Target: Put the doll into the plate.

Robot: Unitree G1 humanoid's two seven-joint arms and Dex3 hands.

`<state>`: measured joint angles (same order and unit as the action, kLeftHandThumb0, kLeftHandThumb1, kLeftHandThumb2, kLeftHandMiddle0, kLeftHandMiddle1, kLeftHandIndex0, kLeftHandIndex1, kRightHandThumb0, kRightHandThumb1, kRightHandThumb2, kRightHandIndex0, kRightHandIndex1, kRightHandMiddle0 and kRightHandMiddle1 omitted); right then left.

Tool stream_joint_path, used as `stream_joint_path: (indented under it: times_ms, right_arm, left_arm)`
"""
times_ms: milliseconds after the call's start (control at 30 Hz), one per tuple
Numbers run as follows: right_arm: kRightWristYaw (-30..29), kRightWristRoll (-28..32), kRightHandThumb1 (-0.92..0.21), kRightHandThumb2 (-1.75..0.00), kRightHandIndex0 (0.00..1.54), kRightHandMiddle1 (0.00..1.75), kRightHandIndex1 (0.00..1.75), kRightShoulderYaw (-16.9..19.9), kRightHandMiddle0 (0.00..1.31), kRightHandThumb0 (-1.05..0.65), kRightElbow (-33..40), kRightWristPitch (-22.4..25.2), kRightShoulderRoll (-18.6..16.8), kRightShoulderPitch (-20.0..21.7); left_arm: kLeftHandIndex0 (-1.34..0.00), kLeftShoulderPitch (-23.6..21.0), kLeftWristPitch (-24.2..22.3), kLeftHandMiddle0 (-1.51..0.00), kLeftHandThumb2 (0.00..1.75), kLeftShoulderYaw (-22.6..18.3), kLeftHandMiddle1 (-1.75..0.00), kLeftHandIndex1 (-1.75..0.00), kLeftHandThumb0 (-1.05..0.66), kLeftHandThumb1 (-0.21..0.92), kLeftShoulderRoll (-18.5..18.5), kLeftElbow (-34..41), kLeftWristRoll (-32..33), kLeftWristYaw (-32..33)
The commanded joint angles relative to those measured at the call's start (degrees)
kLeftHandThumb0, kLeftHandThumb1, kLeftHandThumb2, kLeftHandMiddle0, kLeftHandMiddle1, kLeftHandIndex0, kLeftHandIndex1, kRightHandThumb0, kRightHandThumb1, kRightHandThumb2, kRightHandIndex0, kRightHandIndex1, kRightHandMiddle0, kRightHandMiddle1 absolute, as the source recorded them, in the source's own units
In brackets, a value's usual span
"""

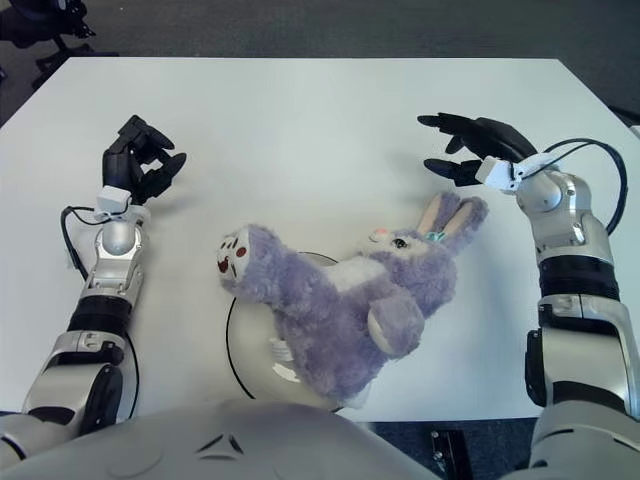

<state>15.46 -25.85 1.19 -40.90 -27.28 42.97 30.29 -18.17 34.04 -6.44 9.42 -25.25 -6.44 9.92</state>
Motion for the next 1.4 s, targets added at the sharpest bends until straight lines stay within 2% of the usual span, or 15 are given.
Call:
stream_joint_path:
  times_ms: [0,200,367,467,567,600,667,767,867,900,933,1000,1100,1167,1367]
  right_arm:
    - [-1.4,0.6,-0.92,-0.57,0.50,0.08,0.02,-1.0,0.48,-0.51,-2.0,0.8,0.1,2.1]
    - [-2.6,1.1,-0.92,-0.57,0.52,0.08,0.02,-2.0,0.49,-0.52,-5.2,2.5,-0.2,3.1]
    - [-6.9,1.9,-0.92,-0.58,0.59,0.09,0.04,-1.7,0.52,-0.52,-8.5,5.7,-2.6,3.4]
    - [-10.4,2.7,-0.92,-0.58,0.80,0.22,0.06,-1.3,0.68,-0.52,-11.7,4.9,-4.3,3.5]
    - [-15.4,6.7,-0.92,-0.56,0.98,0.60,0.09,1.2,0.67,-0.50,-15.5,1.0,-7.9,3.1]
    - [-16.6,7.8,-0.92,-0.53,0.98,0.81,0.32,1.9,0.66,-0.48,-16.4,0.0,-8.8,3.1]
    - [-17.6,8.8,-0.92,-0.51,0.90,1.04,0.70,2.2,0.63,-0.45,-17.6,-1.1,-9.3,3.3]
    - [-18.2,9.2,-0.92,-0.50,0.86,1.15,0.88,1.6,0.62,-0.44,-18.8,-2.0,-9.2,3.7]
    - [-18.6,9.5,-0.92,-0.50,0.85,1.19,0.94,1.1,0.61,-0.44,-19.7,-2.7,-9.1,4.0]
    - [-15.6,14.7,-0.92,-0.50,0.85,1.19,0.95,4.3,0.61,-0.44,-20.2,-0.6,-11.5,5.1]
    - [-13.3,18.6,-0.92,-0.44,0.82,1.31,1.15,6.7,0.55,-0.41,-20.7,1.0,-13.3,5.9]
    - [-10.4,23.3,-0.92,-0.37,0.77,1.45,1.39,9.4,0.47,-0.38,-21.2,3.2,-15.3,6.9]
    - [-9.2,25.0,-0.92,-0.34,0.75,1.50,1.48,9.8,0.43,-0.37,-21.2,5.2,-16.4,7.6]
    - [-8.9,25.5,-0.89,-0.40,0.71,1.56,1.56,9.7,0.40,-0.36,-21.1,6.0,-16.9,7.9]
    - [-8.6,26.0,-0.87,-0.45,0.69,1.60,1.61,9.6,0.38,-0.36,-20.8,6.6,-17.0,7.9]
  left_arm:
    - [-0.64,3.2,0.1,-0.79,0.06,0.5,-1.75,-1.75,-0.04,0.92,-0.9,-2.3,-0.5,0.2]
    - [-0.64,3.3,0.0,-0.79,0.06,0.5,-1.75,-1.75,-0.04,0.92,-1.0,-2.2,-0.7,0.3]
    - [-0.64,3.3,0.0,-0.79,0.06,0.6,-1.75,-1.75,-0.04,0.92,-1.0,-2.2,-0.8,0.4]
    - [-0.64,3.3,-0.1,-0.79,0.06,0.5,-1.75,-1.75,-0.04,0.92,-1.0,-2.1,-0.8,0.3]
    - [-0.64,3.4,-0.1,-0.79,0.06,0.4,-1.75,-1.75,-0.04,0.92,-1.0,-2.0,-0.8,0.2]
    - [-0.64,3.4,-0.1,-0.79,0.06,0.4,-1.75,-1.75,-0.04,0.92,-1.0,-2.0,-0.7,0.2]
    - [-0.64,3.5,0.0,-0.79,0.06,0.4,-1.75,-1.75,-0.04,0.92,-1.0,-2.0,-0.7,0.2]
    - [-0.64,3.5,0.0,-0.79,0.06,0.3,-1.75,-1.75,-0.04,0.92,-1.0,-2.1,-0.7,0.2]
    - [-0.64,3.5,0.0,-0.79,0.06,0.3,-1.75,-1.75,-0.04,0.92,-1.0,-2.1,-0.7,0.2]
    - [-0.64,3.5,-0.1,-0.79,0.06,0.3,-1.75,-1.75,-0.04,0.92,-1.0,-2.1,-0.8,0.2]
    - [-0.64,3.5,-0.1,-0.79,0.06,0.3,-1.75,-1.75,-0.04,0.92,-1.0,-2.1,-0.8,0.3]
    - [-0.64,3.5,-0.1,-0.80,0.06,0.3,-1.75,-1.75,-0.04,0.92,-1.0,-2.1,-0.9,0.4]
    - [-0.64,3.5,-0.2,-0.80,0.07,0.3,-1.75,-1.75,-0.04,0.92,-1.1,-2.0,-1.0,0.5]
    - [-0.64,3.6,-0.2,-0.80,0.07,0.3,-1.75,-1.75,-0.04,0.92,-1.1,-2.0,-1.1,0.5]
    - [-0.64,3.6,-0.2,-0.80,0.07,0.3,-1.75,-1.75,-0.04,0.92,-1.1,-2.0,-1.1,0.6]
